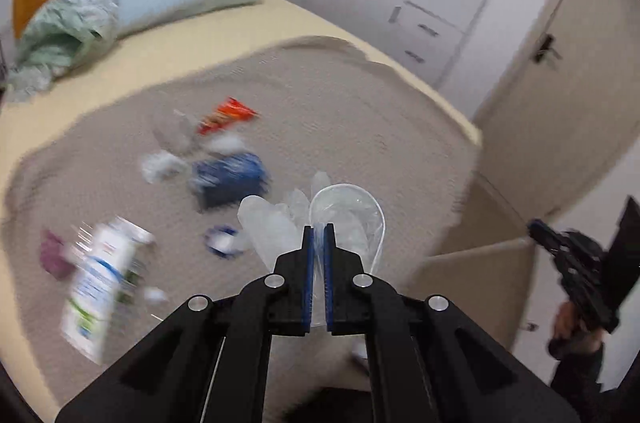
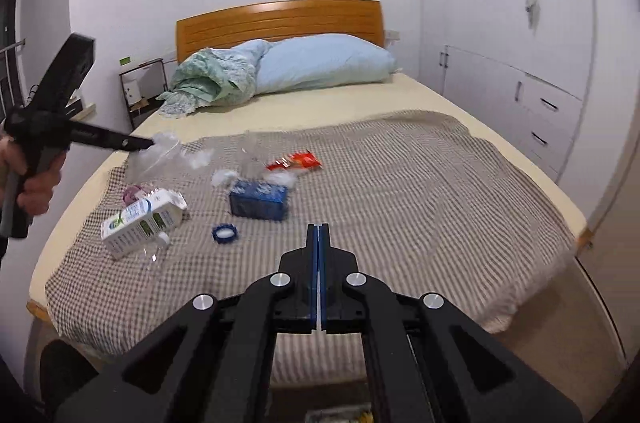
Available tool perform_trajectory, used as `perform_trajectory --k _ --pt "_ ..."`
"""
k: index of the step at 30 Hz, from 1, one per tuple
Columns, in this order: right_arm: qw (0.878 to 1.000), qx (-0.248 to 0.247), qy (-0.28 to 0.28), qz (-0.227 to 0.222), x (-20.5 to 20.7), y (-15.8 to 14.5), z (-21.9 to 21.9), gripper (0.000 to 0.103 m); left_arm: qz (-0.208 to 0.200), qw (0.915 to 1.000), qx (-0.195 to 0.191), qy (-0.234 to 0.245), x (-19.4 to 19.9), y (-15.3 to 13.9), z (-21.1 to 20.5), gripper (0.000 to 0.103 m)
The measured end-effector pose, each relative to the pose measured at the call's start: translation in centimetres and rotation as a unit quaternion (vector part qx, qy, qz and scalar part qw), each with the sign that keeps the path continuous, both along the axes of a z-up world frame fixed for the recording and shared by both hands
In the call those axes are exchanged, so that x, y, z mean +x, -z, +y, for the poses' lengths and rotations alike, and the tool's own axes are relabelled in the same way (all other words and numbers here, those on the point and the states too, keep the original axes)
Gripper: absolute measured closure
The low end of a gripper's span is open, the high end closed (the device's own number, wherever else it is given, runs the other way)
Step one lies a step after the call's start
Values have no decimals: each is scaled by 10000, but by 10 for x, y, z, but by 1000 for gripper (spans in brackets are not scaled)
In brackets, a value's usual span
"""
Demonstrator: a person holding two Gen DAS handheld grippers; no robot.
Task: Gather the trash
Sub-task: 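Grasp the clear plastic cup with the left tool while the right tool grasps a thin clear strip, then carry both items to the floor bin and open both tools over it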
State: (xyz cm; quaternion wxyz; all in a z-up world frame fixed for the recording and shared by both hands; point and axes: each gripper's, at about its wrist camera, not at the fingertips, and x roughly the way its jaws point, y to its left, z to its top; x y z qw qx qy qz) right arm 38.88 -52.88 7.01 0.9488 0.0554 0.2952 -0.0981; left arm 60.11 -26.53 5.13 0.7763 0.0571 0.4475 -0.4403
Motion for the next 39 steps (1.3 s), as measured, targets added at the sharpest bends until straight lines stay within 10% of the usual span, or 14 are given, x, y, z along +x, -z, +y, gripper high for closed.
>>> perform_trajectory --k 6,15,24,32,34,36,39 --pt "9993 32 301 197 -72 15 -26 102 630 9969 -115 456 -94 44 -31 102" --pt "9920 345 687 1006 -146 118 -57 102 1199 9830 924 1044 -225 186 -122 101" --pt "9714 969 1252 1769 -171 237 -88 102 2560 9323 2427 800 -273 382 -192 101" --pt "9596 1334 1260 2133 -168 288 -93 102 3059 8997 3106 221 -281 473 -205 99" --pt "9577 1424 1197 2195 -163 301 -91 102 2824 9140 2908 161 -266 471 -209 92" --pt "9557 1526 1156 2237 -154 314 -89 102 2449 9189 3081 -252 -251 469 -208 36" --pt "9542 1596 1082 2288 -140 331 -82 102 2393 9206 3001 -718 -236 469 -201 26"
